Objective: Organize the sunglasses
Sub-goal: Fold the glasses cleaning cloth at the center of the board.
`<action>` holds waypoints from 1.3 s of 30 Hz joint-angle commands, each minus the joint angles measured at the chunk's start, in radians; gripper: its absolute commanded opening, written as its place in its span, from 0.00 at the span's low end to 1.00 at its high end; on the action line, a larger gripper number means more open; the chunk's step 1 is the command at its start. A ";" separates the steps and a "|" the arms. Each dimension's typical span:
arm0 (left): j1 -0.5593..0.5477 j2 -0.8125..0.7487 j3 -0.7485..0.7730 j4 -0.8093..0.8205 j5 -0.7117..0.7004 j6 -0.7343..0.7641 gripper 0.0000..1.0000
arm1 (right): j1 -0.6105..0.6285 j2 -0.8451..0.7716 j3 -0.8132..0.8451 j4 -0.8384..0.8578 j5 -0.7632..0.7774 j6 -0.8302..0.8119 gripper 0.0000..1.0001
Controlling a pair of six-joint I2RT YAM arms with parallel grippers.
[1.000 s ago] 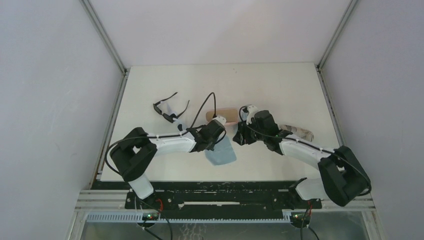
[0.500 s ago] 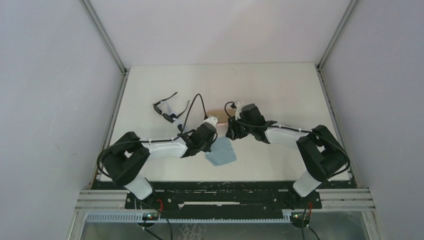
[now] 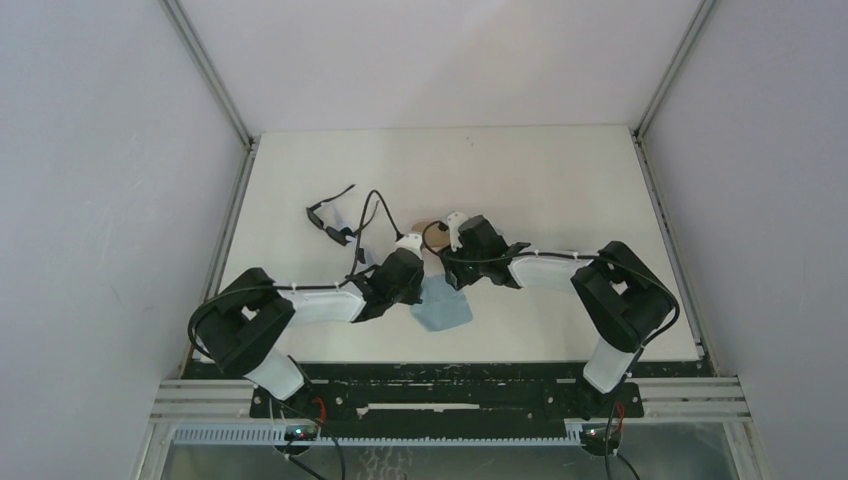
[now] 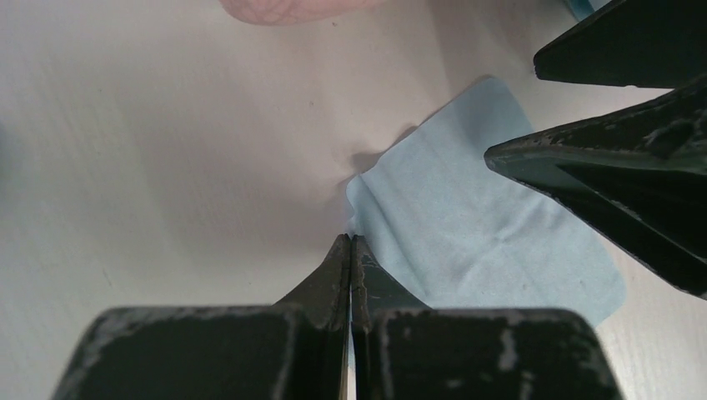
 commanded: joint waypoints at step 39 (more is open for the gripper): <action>0.060 -0.035 -0.064 0.073 0.129 -0.040 0.00 | 0.051 0.067 0.094 -0.153 0.094 -0.047 0.01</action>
